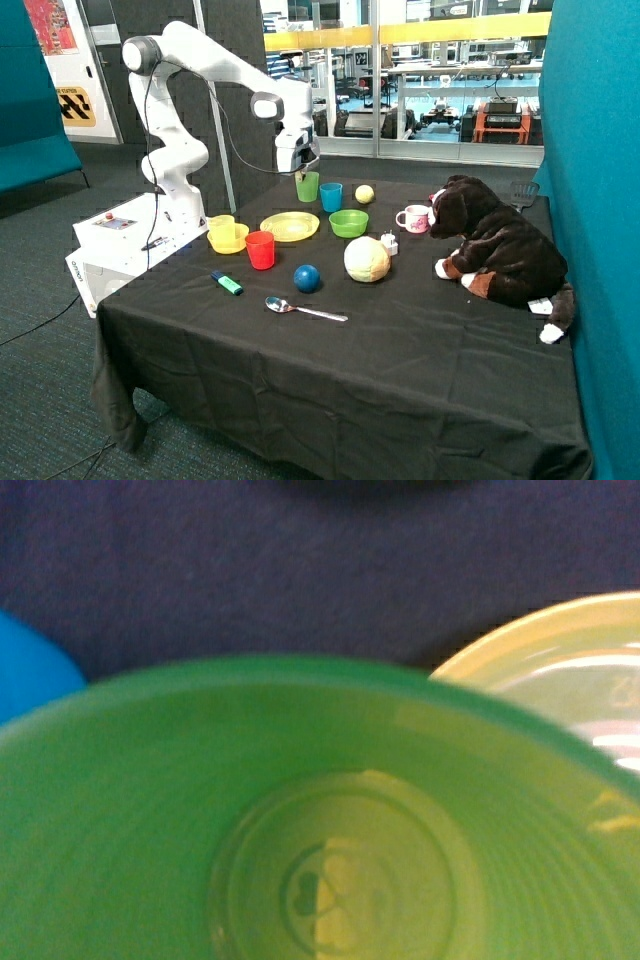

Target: Match the cups with the appropriate bowls

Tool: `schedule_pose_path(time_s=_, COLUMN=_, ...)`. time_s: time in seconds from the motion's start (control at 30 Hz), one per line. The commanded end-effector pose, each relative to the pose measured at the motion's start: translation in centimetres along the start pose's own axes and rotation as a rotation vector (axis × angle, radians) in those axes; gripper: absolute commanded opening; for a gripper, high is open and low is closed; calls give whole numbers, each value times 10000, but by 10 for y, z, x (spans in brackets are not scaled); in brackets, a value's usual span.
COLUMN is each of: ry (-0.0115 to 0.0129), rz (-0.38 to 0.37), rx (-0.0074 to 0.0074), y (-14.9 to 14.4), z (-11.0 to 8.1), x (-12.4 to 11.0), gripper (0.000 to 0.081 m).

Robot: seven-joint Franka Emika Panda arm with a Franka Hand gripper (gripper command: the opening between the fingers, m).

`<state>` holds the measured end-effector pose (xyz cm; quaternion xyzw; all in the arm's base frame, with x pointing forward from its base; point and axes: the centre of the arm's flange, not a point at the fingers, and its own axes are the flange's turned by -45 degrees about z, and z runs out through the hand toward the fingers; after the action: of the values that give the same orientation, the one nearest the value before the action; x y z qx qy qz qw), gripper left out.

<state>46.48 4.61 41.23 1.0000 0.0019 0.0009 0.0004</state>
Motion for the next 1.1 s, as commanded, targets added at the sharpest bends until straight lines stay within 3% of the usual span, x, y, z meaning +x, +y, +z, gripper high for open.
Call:
schedule_pose_path(time_s=0.0, ry=-18, rz=969, rx=7, y=16, z=-6, x=18, gripper=0)
schedule_pose_path(time_s=0.2, ry=-18, rz=1586, rx=6, y=22, z=-7, x=35, gripper=0)
schedule_pose_path(time_s=0.37, ry=-18, rz=1642, rx=6, y=24, z=-9, x=49, gripper=0)
schedule_pose_path(time_s=0.8, ry=-18, rz=2424, rx=5, y=55, z=-33, x=99, gripper=0)
schedule_pose_path(time_s=1.07, ry=-18, rz=2469, rx=5, y=70, z=-25, x=109, gripper=0)
